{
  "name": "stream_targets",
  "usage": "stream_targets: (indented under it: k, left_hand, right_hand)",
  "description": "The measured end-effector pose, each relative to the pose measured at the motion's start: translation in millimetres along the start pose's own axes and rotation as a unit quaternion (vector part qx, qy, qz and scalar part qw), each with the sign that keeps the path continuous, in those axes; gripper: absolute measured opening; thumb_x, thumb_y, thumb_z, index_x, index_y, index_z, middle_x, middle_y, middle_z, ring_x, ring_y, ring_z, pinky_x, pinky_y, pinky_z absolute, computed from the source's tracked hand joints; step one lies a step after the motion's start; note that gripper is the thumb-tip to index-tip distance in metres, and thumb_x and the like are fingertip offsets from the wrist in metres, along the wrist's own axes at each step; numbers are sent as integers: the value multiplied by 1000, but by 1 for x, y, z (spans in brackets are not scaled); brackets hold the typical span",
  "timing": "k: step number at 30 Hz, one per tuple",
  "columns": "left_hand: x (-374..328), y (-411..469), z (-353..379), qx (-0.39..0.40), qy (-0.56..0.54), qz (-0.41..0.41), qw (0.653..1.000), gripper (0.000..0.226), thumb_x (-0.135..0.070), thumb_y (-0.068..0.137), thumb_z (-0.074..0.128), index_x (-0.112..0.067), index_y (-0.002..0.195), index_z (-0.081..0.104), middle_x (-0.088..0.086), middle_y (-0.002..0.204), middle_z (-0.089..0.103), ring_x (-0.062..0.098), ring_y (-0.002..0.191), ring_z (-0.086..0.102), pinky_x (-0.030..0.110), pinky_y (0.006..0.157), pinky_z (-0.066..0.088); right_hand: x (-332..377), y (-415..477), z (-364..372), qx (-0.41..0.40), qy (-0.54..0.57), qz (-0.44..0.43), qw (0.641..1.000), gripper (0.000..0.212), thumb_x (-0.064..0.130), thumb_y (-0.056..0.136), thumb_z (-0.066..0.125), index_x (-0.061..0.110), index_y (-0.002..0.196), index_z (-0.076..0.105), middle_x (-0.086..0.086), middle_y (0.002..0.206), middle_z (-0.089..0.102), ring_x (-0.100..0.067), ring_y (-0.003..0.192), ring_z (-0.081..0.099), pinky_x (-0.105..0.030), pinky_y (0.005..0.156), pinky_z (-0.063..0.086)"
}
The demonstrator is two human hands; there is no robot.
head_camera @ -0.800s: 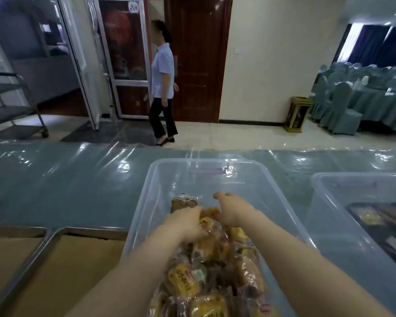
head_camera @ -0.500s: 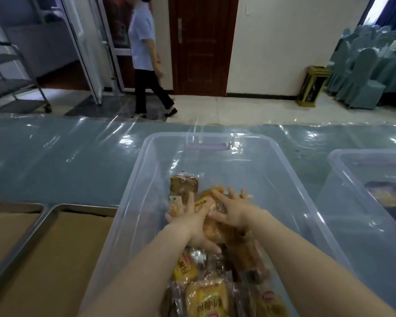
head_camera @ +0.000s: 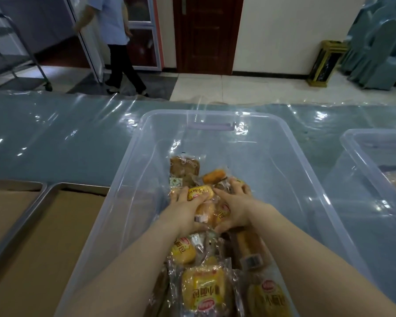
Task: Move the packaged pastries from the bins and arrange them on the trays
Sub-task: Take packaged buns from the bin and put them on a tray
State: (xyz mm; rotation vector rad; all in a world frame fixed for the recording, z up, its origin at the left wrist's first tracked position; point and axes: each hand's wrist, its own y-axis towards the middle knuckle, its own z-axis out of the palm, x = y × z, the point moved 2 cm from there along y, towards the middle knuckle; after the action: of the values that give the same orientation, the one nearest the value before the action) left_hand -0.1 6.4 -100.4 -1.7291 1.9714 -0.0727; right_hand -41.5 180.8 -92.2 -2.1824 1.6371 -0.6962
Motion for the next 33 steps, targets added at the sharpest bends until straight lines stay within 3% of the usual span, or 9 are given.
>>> stream_targets:
  k: [2,4,6,8,11,15,20,28,33]
  left_hand:
    - [0,-1,-3,-5,-10,2,1000,87,-50,77,68,-52,143,11,5,158,-6,33,143,-3,52,113,20]
    - [-2,0,-6,-20,-14,-1,1000,80,-41,82,68,-49,143,18,8,158,0,35,142,6,48,113,23]
    - [-4,1,-12,-57,-41,-6,997,65,-25,90,58,-42,144,27,11,155,14,34,137,24,41,107,33]
    - [-7,-1,-21,-97,-78,-21,992,57,-14,92,48,-39,142,35,9,144,34,30,119,45,33,89,44]
    - [-14,-4,-38,-137,-73,-10,988,66,3,87,47,-41,136,44,6,124,48,27,98,56,37,82,52]
    - [-24,-11,-74,-215,-110,25,970,61,2,84,54,-37,130,52,5,123,58,24,100,59,37,88,49]
    - [-35,-37,-119,-287,-121,104,945,60,0,84,55,-37,132,51,1,127,55,21,111,53,27,90,41]
    - [4,-140,-155,-384,-93,207,895,59,1,88,55,-36,133,51,1,140,42,23,122,45,32,102,39]
    - [80,-218,-164,-449,-86,192,868,60,1,86,60,-36,133,49,7,145,40,30,128,42,31,101,35]
  right_hand:
    - [0,-1,1,23,-11,6,1000,130,66,50,81,52,144,-8,2,156,-25,-41,140,-21,-63,110,16]
    - [1,-1,2,-3,-6,11,1000,124,61,52,82,49,146,2,2,158,-13,-42,142,-10,-59,110,21]
    - [1,-1,-1,-62,15,14,998,98,46,64,79,42,144,22,-2,155,12,-41,139,15,-52,107,33]
    - [-1,-1,-9,-131,38,33,990,68,25,78,66,33,137,35,-3,143,34,-36,126,36,-45,96,44]
    - [0,-6,-26,-194,54,51,978,52,12,82,57,27,130,41,-6,125,47,-35,110,49,-41,82,48]
    - [6,-22,-64,-265,95,32,959,47,8,84,55,26,126,44,-7,119,49,-33,100,53,-36,70,42]
    - [17,-65,-101,-385,151,0,910,49,2,81,53,26,122,45,-6,116,48,-31,91,52,-36,65,41]
    - [98,-132,-107,-510,178,-88,837,58,3,78,60,27,129,46,-1,124,49,-24,106,52,-28,78,40]
    - [198,-159,-98,-531,150,-157,819,59,8,78,66,30,129,46,-1,123,48,-25,105,53,-38,83,49]
